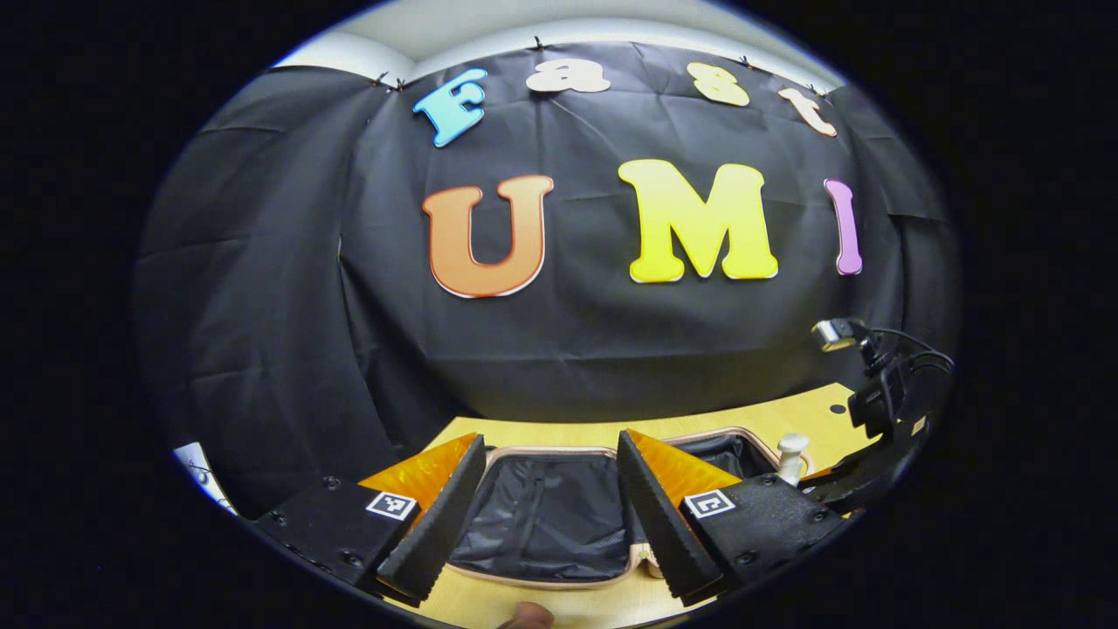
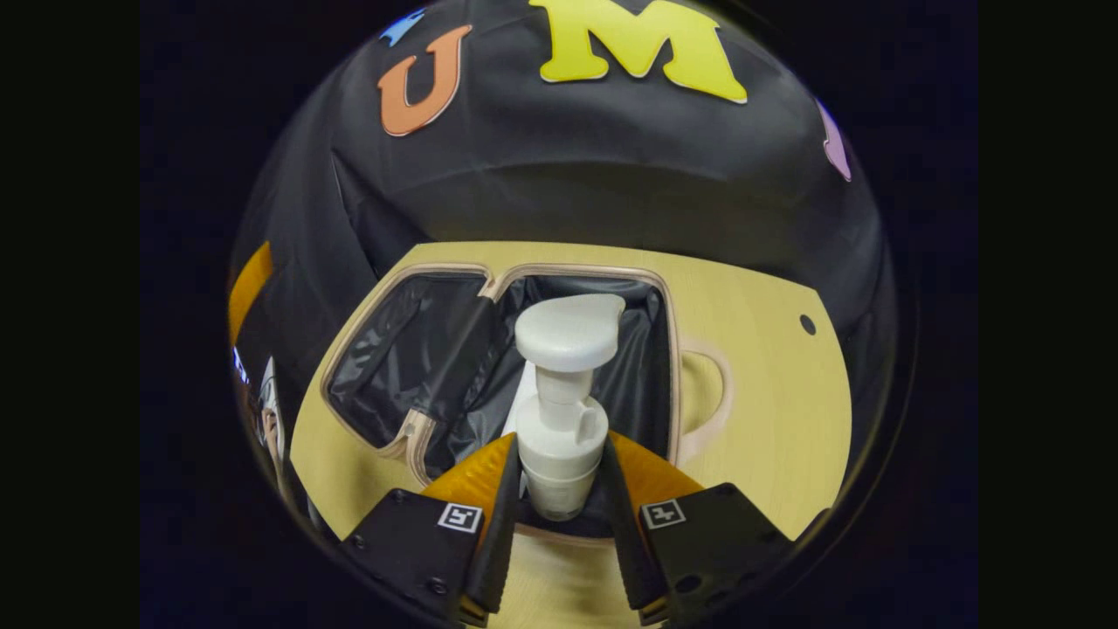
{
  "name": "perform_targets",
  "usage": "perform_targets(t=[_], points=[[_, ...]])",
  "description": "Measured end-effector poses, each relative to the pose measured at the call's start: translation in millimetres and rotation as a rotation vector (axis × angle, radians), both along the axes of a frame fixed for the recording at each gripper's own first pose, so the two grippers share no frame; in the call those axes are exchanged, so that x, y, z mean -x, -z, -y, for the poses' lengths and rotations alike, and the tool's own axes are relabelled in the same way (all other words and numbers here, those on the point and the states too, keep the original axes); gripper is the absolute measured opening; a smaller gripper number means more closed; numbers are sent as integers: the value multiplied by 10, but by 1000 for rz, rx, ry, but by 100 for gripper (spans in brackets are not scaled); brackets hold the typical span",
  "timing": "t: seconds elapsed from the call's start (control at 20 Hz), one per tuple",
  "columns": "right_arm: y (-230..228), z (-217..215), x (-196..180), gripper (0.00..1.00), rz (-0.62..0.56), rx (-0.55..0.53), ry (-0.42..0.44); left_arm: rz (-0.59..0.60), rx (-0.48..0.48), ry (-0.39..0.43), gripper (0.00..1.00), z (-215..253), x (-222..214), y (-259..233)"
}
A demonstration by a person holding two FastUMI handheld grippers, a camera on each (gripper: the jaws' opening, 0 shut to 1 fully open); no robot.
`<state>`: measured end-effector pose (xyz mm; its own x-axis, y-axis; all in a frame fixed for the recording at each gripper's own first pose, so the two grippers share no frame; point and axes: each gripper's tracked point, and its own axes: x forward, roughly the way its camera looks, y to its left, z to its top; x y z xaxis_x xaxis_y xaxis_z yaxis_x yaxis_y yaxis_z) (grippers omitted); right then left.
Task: First open the suitcase, pack the skin care products into it, and then close the suitcase.
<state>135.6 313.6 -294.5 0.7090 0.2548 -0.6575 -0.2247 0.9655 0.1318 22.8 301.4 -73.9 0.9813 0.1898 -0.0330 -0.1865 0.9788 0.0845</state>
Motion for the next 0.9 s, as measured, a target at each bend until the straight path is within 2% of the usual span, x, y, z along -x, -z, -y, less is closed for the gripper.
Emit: perform_targets(t=[0.05,0.1,0.15,0.2,0.4,0.6,0.75,0.9], points=[[42,-6,2,49,-10,6,12,15,1,-13,95,-64,52,-40],[104,-14,-1,49,-30,8,27,28,6,-27,100,-127,90,-76],[103,-18,-4,49,-46,2,42,37,17,-32,100,-172,109,-98],[88,-45,-74,49,-31,-13,63,43,29,-39,95,-210,129,-105],[144,-82,-323,49,-50,-28,105,62,57,-72,95,-442,232,-51],[276,-38,-506,50,-94,-21,153,31,97,-117,95,-738,188,122],[469,-54,-435,50,-174,-35,201,11,113,-168,95,-1101,171,225],[509,-60,-428,50,-187,-54,227,-13,200,-171,95,-1301,155,362]])
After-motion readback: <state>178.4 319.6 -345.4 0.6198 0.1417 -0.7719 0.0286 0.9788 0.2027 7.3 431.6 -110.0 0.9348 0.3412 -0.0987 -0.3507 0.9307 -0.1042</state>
